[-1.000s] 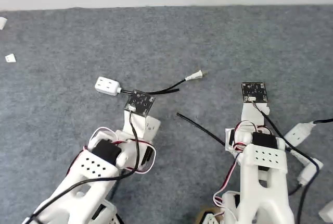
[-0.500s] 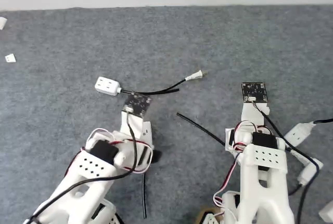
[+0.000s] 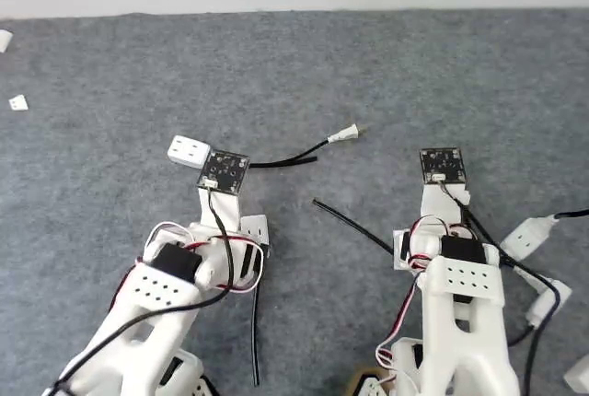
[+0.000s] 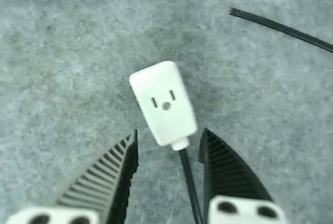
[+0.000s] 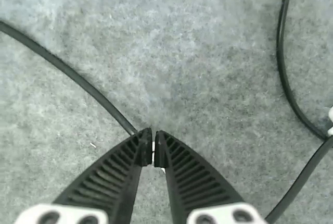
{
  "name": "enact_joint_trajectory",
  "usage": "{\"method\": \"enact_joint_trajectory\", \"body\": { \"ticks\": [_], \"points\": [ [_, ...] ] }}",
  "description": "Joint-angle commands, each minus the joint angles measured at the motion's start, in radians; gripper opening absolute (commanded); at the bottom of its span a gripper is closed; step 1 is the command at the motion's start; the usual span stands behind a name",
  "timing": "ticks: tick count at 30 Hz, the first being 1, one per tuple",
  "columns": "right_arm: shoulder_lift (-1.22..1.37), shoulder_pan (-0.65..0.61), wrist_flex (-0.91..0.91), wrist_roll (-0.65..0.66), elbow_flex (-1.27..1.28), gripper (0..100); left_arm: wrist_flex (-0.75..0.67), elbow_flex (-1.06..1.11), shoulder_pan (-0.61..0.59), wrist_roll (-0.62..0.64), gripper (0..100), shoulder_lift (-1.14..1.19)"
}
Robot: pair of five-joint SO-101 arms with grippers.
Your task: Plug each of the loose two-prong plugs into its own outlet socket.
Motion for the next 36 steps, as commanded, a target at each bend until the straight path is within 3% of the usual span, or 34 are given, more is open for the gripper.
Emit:
{"method": "enact_joint_trajectory", "body": {
  "ticks": [1,4,11,28,36],
  "points": [
    [-0.027,-0.007,-0.015,0.012,-0.011,0.9,-0.069,-0.116,-0.094,0.117,6,0.175],
    [-0.027,-0.008,-0.015,0.012,-0.011,0.9,-0.077,-0.226,-0.164,0.209,2,0.377],
    [-0.027,-0.008,-0.015,0.012,-0.011,0.9,-0.054,-0.364,-0.114,0.216,1,0.635],
    [-0.035,-0.007,-0.013,0.014,-0.014,0.9,-0.172,-0.369,0.189,0.218,1,0.623],
    [-0.035,-0.01,-0.012,0.014,-0.014,0.9,-0.13,-0.346,0.31,0.213,1,0.473]
  ]
}}
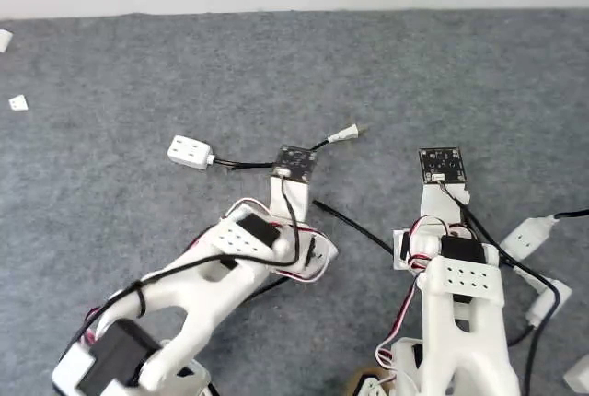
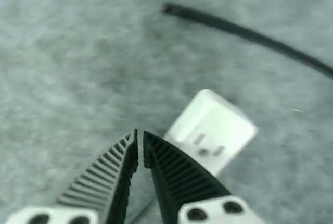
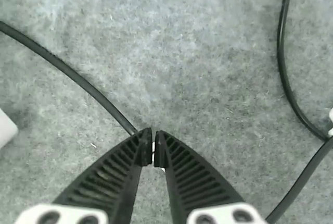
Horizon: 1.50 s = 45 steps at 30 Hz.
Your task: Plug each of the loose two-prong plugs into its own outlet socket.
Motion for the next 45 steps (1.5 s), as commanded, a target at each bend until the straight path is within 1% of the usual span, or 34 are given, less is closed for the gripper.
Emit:
{"method": "enact_joint_trajectory", "body": {
  "ticks": [1,3,5,6,8,10,13,14,15,17,20,23,24,31,32,34,36,38,39,40,41,42,45],
  "points": [
    [-0.035,-0.008,-0.01,0.014,-0.014,0.9,0.038,-0.013,0.044,0.005,1,-0.155],
    [-0.035,-0.008,-0.01,0.014,-0.014,0.9,0.069,0.015,0.055,-0.02,1,-0.238],
    [-0.035,-0.008,-0.01,0.014,-0.014,0.9,0.087,0.061,0.086,-0.127,3,-0.318],
    [-0.035,-0.008,-0.01,0.015,-0.014,0.9,0.091,0.093,0.114,-0.175,5,-0.35],
    [-0.035,-0.008,-0.01,0.015,-0.014,0.9,0.084,0.165,0.158,-0.209,13,-0.394],
    [-0.033,-0.008,-0.01,0.015,-0.014,0.9,0.046,0.216,0.166,-0.219,21,-0.4],
    [-0.03,-0.008,-0.012,0.015,-0.014,0.9,0.018,0.234,0.132,-0.281,36,-0.365],
    [-0.03,-0.008,-0.012,0.015,-0.014,0.9,0.018,0.222,0.114,-0.293,39,-0.347],
    [-0.028,-0.008,-0.012,0.015,-0.014,0.9,0.018,0.205,0.095,-0.302,39,-0.321],
    [-0.028,-0.008,-0.012,0.015,-0.014,0.9,0.018,0.163,0.072,-0.308,39,-0.258],
    [-0.028,-0.008,-0.012,0.015,-0.014,0.9,-0.002,0.102,0.058,-0.361,39,-0.141],
    [-0.028,-0.008,-0.012,0.015,-0.014,0.9,-0.003,0.035,0.057,-0.367,39,-0.029],
    [-0.028,-0.008,-0.012,0.015,-0.014,0.9,0.017,0.004,0.057,-0.367,39,-0.005],
    [-0.028,-0.008,-0.012,0.015,-0.014,0.9,0.046,-0.044,0.061,-0.368,38,0.069],
    [-0.028,-0.008,-0.012,0.015,-0.014,0.9,0.046,-0.044,0.061,-0.37,36,0.069],
    [-0.028,-0.008,-0.012,0.015,-0.014,0.9,0.044,-0.044,0.061,-0.411,28,0.069],
    [-0.028,-0.008,-0.012,0.015,-0.014,0.9,0.041,-0.039,0.055,-0.465,17,0.066],
    [-0.028,-0.008,-0.012,0.015,-0.014,0.9,0.041,-0.041,0.043,-0.477,4,0.064],
    [-0.028,-0.008,-0.012,0.015,-0.014,0.9,0.041,-0.045,0.035,-0.474,0,0.064],
    [-0.028,-0.008,-0.012,0.015,-0.014,0.9,0.041,-0.045,0.031,-0.474,2,0.064],
    [-0.028,-0.008,-0.012,0.015,-0.014,0.9,0.041,-0.045,0.029,-0.474,3,0.064],
    [-0.028,-0.008,-0.012,0.015,-0.014,0.9,0.041,-0.045,0.031,-0.474,1,0.064],
    [-0.028,-0.008,-0.012,0.015,-0.014,0.9,0.044,-0.045,0.052,-0.471,1,0.063]
  ]
}}
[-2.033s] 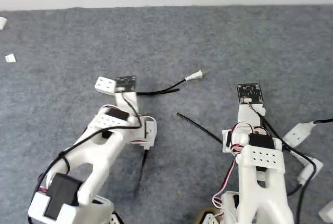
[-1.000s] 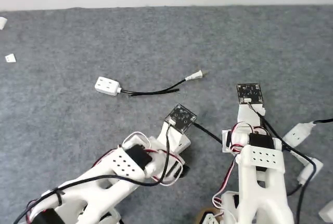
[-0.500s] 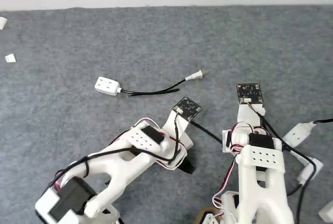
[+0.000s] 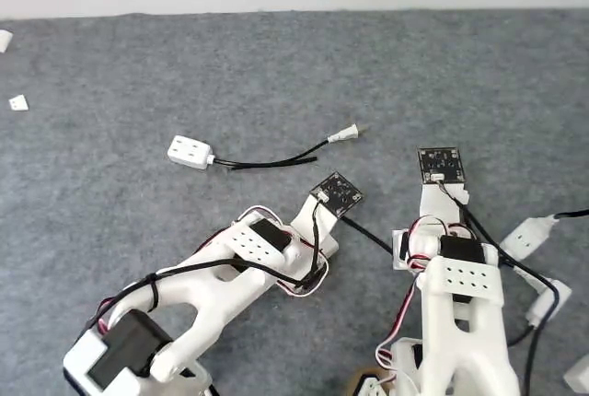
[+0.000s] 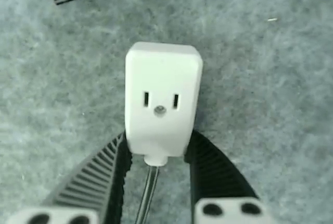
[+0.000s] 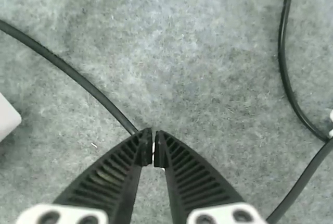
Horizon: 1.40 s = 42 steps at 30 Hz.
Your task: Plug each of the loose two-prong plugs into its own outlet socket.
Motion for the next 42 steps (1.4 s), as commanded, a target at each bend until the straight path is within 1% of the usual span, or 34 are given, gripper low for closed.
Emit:
{"method": "enact_joint_trajectory", "body": {
  "ticks": [1,4,7,11,15,20,22,24,26,27,28,30,32,35,39,41,42],
  "points": [
    [-0.028,-0.004,-0.012,0.015,-0.014,0.9,0.012,-0.039,0.012,0.005,1,-0.008],
    [-0.03,-0.004,-0.012,0.015,-0.014,0.9,0.017,-0.039,0.02,0.132,1,-0.064],
    [-0.035,-0.005,-0.005,0.015,-0.014,0.9,0.048,-0.031,0.014,0.272,1,-0.187],
    [-0.035,-0.007,-0.004,0.015,-0.015,0.9,0.074,-0.01,0.014,0.407,2,-0.319],
    [-0.03,-0.007,-0.005,0.015,-0.015,0.9,0.075,0.005,0.02,0.474,2,-0.359],
    [-0.028,-0.007,-0.007,0.015,-0.015,1.1,0.054,0.018,0.021,0.483,2,-0.354],
    [-0.028,-0.007,-0.007,0.015,-0.015,1.1,0.025,0.05,0.02,0.499,8,-0.354],
    [-0.028,-0.019,-0.007,0.015,-0.015,1.1,0.012,0.091,0.015,0.549,20,-0.354],
    [-0.028,-0.036,-0.004,0.015,-0.014,1.0,0.011,0.13,0.011,0.574,33,-0.356],
    [-0.028,-0.038,-0.004,0.015,-0.014,1.0,0.014,0.148,0.0,0.574,37,-0.356],
    [-0.028,-0.036,-0.004,0.015,-0.014,1.0,0.014,0.163,-0.02,0.574,40,-0.361],
    [-0.028,-0.033,-0.004,0.015,-0.014,1.0,0.014,0.173,-0.058,0.563,40,-0.364],
    [-0.028,-0.033,-0.004,0.015,-0.014,0.9,0.014,0.173,-0.074,0.506,39,-0.365],
    [-0.028,-0.033,-0.004,0.015,-0.014,0.9,0.017,0.183,-0.015,0.41,36,-0.365],
    [-0.028,-0.031,-0.004,0.015,-0.014,0.9,0.029,0.226,0.133,0.278,26,-0.365],
    [-0.028,-0.031,-0.004,0.015,-0.014,0.9,0.029,0.236,0.173,0.262,22,-0.365],
    [-0.028,-0.031,-0.004,0.015,-0.014,0.9,0.028,0.236,0.173,0.264,20,-0.362]
  ]
}}
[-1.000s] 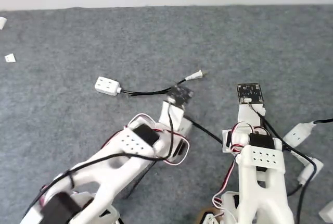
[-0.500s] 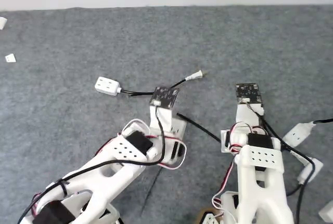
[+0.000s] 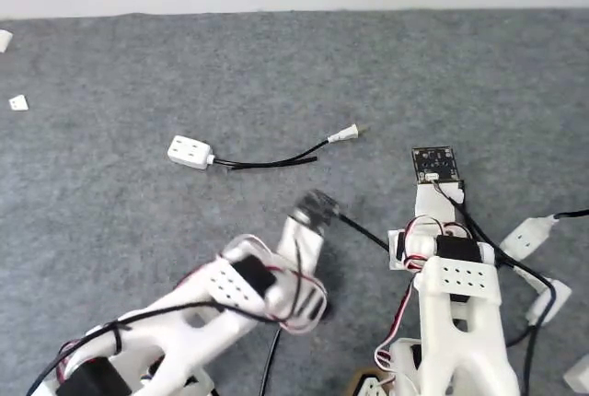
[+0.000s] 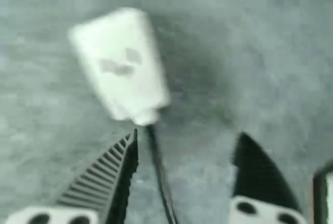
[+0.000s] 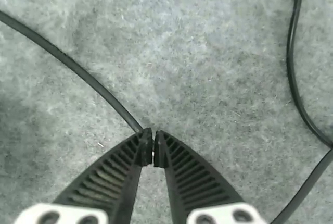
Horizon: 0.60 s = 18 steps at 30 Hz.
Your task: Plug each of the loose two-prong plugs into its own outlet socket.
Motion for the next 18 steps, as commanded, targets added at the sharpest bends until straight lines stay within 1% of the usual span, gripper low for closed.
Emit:
{"method": "enact_joint_trajectory", "body": {
  "ticks": [1,6,12,18],
  "points": [
    [-0.028,-0.005,-0.004,0.015,-0.014,0.9,-0.006,-0.005,0.06,-0.037,20,-0.021],
    [-0.028,-0.004,-0.004,0.015,-0.014,0.9,-0.006,0.036,0.04,-0.038,19,-0.02],
    [-0.028,-0.004,-0.004,0.015,-0.014,0.9,-0.018,0.047,-0.061,-0.043,19,-0.02],
    [-0.028,-0.004,-0.004,0.015,-0.014,0.9,-0.012,0.065,-0.066,-0.035,19,-0.018]
  ]
}}
